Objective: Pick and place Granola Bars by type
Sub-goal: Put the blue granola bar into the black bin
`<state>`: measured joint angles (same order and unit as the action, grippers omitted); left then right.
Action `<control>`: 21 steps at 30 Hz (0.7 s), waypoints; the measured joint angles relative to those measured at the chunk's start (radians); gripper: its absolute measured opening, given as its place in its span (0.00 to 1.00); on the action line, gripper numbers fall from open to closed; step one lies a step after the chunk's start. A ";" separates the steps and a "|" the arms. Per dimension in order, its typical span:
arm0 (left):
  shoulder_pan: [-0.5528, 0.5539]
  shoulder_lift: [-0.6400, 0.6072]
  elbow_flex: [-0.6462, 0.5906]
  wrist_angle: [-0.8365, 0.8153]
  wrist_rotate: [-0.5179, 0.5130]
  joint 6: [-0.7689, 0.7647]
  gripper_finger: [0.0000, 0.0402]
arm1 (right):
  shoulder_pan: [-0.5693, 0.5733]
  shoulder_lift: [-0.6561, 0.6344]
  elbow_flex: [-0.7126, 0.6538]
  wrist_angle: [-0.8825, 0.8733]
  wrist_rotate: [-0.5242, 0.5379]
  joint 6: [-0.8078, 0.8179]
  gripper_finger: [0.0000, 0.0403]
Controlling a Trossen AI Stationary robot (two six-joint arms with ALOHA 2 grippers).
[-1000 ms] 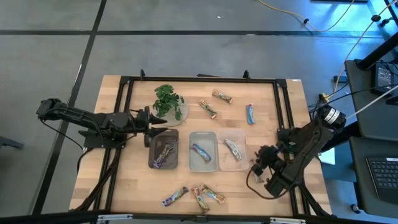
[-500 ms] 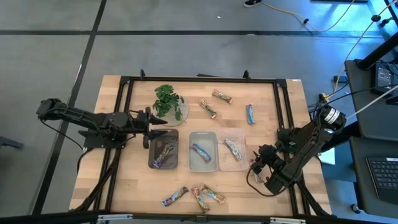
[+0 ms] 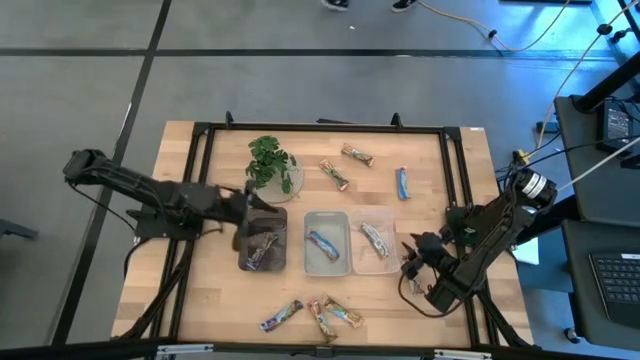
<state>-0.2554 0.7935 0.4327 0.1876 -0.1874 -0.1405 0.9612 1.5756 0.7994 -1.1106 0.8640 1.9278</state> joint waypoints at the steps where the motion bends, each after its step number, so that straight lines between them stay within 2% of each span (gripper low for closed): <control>1: -0.018 0.043 0.034 -0.045 -0.020 -0.012 0.59 | 0.000 -0.006 0.000 0.011 0.024 -0.017 0.44; 5: -0.097 0.220 0.202 -0.240 -0.095 -0.100 0.59 | 0.000 -0.052 0.000 0.067 0.040 -0.119 0.44; 10: -0.202 0.413 0.406 -0.442 -0.133 -0.261 0.59 | 0.000 -0.142 0.000 0.198 0.085 -0.364 0.44; 16: -0.301 0.603 0.560 -0.566 -0.145 -0.486 0.59 | 0.000 -0.225 0.000 0.425 0.083 -0.750 0.44; 21: -0.357 0.755 0.675 -0.612 -0.138 -0.589 0.59 | 0.000 -0.252 0.000 0.488 0.076 -0.896 0.44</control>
<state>-0.6120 1.5484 1.1078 -0.4247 -0.3253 -0.7290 0.9607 1.3239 0.7995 -0.6223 0.9399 1.0316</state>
